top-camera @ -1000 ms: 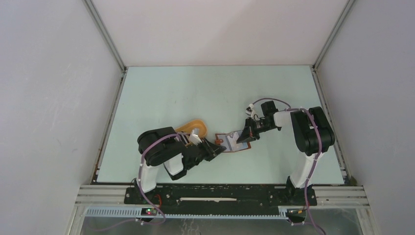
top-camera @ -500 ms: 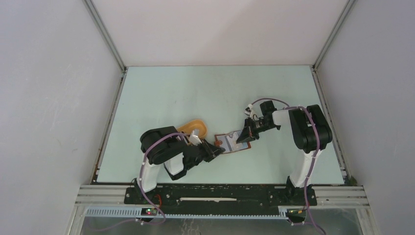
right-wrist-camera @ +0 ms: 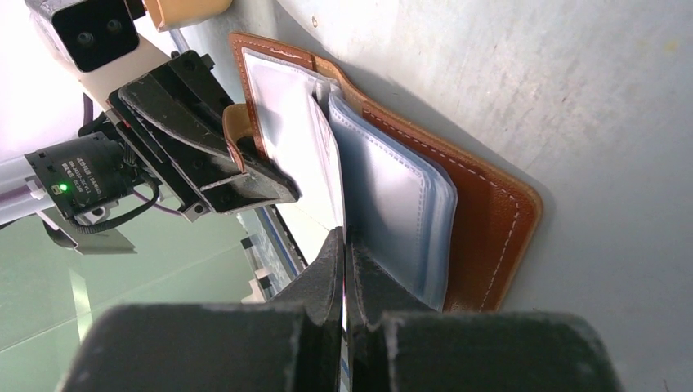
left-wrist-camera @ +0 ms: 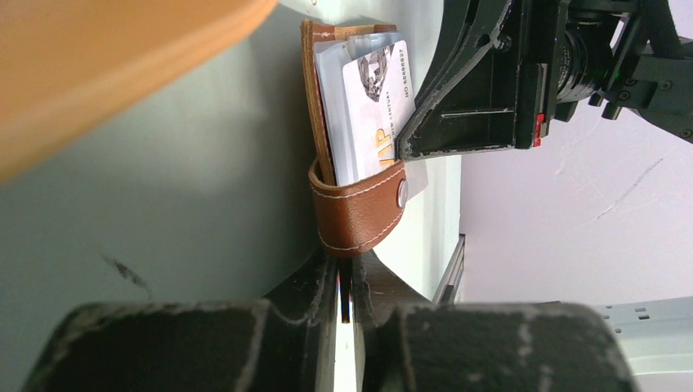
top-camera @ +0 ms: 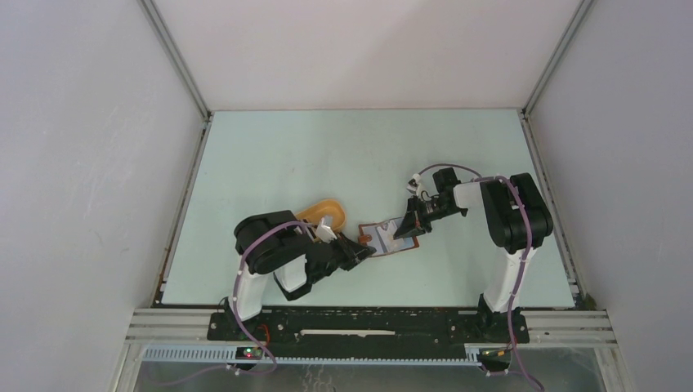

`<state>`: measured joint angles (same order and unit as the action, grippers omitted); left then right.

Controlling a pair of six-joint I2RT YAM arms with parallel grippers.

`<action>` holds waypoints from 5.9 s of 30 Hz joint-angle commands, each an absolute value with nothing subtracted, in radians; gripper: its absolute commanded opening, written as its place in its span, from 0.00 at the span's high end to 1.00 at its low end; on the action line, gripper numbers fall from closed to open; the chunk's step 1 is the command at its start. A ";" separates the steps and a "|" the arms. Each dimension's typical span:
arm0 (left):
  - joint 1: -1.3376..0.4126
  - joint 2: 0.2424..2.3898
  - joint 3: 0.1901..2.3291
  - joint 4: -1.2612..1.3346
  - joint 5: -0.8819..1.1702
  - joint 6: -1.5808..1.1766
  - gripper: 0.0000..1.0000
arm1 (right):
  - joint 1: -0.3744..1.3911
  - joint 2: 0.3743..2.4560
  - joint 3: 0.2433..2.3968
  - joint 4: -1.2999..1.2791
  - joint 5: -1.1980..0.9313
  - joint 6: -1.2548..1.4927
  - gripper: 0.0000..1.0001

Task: Put the credit cards into the card holder
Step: Insert the credit card into the card holder.

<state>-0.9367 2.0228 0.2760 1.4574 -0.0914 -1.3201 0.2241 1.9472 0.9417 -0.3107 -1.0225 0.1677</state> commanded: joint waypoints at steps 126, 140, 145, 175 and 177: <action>-0.872 1.873 0.231 1.292 0.070 -1.270 0.65 | 0.298 2.028 1.106 -0.518 -0.959 0.019 0.80; -0.868 1.793 0.280 1.091 0.058 -1.201 0.76 | 0.299 2.031 1.111 -0.531 -0.963 0.012 0.80; -0.867 1.804 0.282 1.102 0.060 -1.204 0.86 | 0.305 2.032 1.110 -0.530 -0.962 0.013 0.80; -0.858 1.889 0.216 1.294 0.066 -1.253 0.95 | 0.322 1.986 1.148 -0.589 -0.894 -0.043 0.67; -0.857 1.890 0.214 1.296 0.066 -1.252 0.95 | 0.322 1.980 1.149 -0.590 -0.887 -0.046 0.67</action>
<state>-0.8669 1.8847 0.2417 1.2900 0.0826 -1.2667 0.3214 2.0178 1.1271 -0.5804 -0.9478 -0.0029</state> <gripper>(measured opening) 0.067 0.328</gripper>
